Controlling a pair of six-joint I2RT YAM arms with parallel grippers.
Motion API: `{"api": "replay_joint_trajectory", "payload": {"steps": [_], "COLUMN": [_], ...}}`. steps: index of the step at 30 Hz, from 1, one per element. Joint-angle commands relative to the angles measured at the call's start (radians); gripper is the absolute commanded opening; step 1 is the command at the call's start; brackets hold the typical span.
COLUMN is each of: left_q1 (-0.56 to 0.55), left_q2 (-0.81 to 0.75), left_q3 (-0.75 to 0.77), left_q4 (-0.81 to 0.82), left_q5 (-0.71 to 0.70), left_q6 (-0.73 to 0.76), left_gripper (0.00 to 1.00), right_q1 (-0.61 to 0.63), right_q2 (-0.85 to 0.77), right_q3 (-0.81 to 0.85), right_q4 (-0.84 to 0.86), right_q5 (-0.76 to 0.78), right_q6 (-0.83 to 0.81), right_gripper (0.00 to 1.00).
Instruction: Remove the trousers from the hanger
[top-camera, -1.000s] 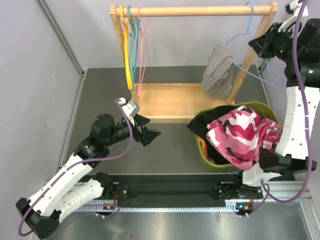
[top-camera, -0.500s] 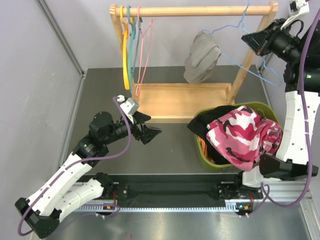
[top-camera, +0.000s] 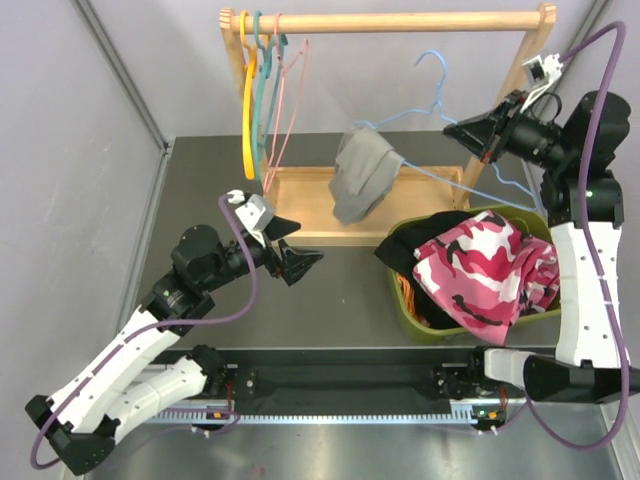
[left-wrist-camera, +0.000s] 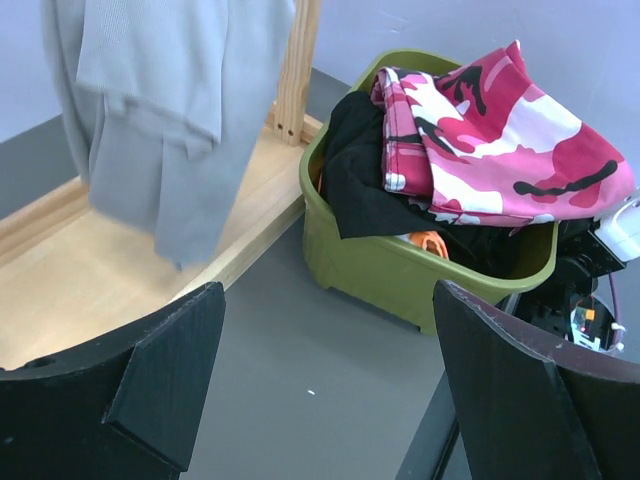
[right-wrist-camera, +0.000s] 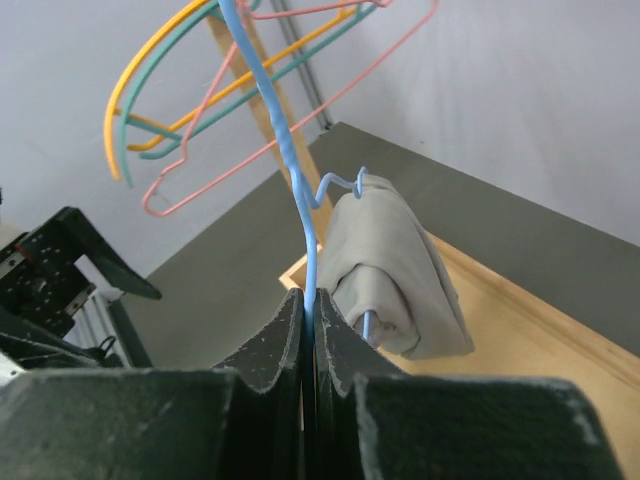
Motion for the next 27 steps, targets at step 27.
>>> {"api": "replay_joint_trajectory", "payload": {"steps": [27], "left_q1": [-0.201], "left_q2": [0.436], "left_q3": [-0.226], "left_q4": [0.930], "left_q5": [-0.585], "left_q6": [0.180], "left_gripper": [0.99], "right_q1": [0.133], "right_q2": [-0.178], "right_q3": [-0.282], "right_q4": [0.369], "right_q5": [-0.120], "right_q6": [0.210], "right_gripper": [0.00]}}
